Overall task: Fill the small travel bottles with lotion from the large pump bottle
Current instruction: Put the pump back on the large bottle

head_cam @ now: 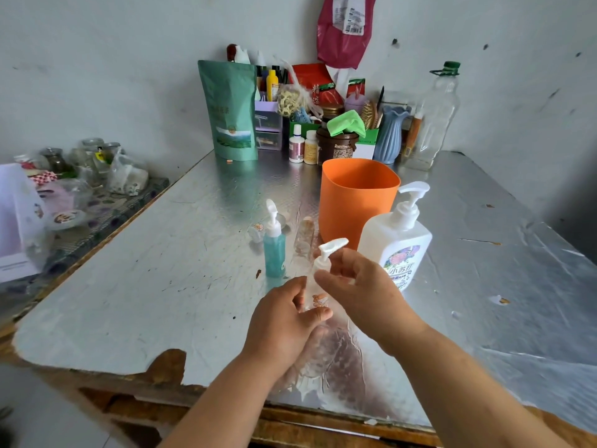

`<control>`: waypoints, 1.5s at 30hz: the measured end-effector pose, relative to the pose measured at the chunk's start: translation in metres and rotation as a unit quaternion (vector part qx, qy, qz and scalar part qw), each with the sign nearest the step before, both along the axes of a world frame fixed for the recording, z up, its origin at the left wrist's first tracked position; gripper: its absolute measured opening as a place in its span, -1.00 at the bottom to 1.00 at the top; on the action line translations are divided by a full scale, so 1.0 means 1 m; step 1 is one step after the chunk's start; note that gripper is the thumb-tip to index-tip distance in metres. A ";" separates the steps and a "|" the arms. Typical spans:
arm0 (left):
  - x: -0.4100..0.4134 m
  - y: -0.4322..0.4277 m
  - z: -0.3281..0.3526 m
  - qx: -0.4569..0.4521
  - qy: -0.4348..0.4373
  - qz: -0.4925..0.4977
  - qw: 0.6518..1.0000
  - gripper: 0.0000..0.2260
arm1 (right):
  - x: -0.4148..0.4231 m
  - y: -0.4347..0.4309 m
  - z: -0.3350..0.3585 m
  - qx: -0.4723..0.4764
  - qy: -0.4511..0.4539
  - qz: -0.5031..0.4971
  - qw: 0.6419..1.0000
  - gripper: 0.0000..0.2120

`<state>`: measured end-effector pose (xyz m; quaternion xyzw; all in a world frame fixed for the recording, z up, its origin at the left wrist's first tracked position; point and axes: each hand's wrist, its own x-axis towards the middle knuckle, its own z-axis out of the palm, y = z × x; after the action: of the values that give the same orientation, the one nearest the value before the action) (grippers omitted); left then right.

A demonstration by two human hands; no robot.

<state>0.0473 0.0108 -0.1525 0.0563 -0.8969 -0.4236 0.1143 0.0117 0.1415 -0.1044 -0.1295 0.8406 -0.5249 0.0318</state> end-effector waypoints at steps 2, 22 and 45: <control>0.000 0.000 -0.001 0.006 0.000 0.001 1.000 -0.79 | 0.001 0.000 0.000 -0.008 0.001 -0.021 1.000 -0.68; -0.001 -0.001 -0.002 0.008 -0.007 -0.001 1.000 -0.77 | 0.005 -0.007 -0.008 -0.024 -0.002 -0.041 0.999 -0.59; 0.001 0.001 0.001 0.020 -0.011 0.006 1.000 -0.75 | 0.011 -0.008 -0.008 -0.035 0.003 -0.061 0.998 -0.63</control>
<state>0.0483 0.0115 -0.1519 0.0681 -0.8891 -0.4400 0.1059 0.0232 0.1334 -0.1125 -0.0804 0.8284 -0.5543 -0.0077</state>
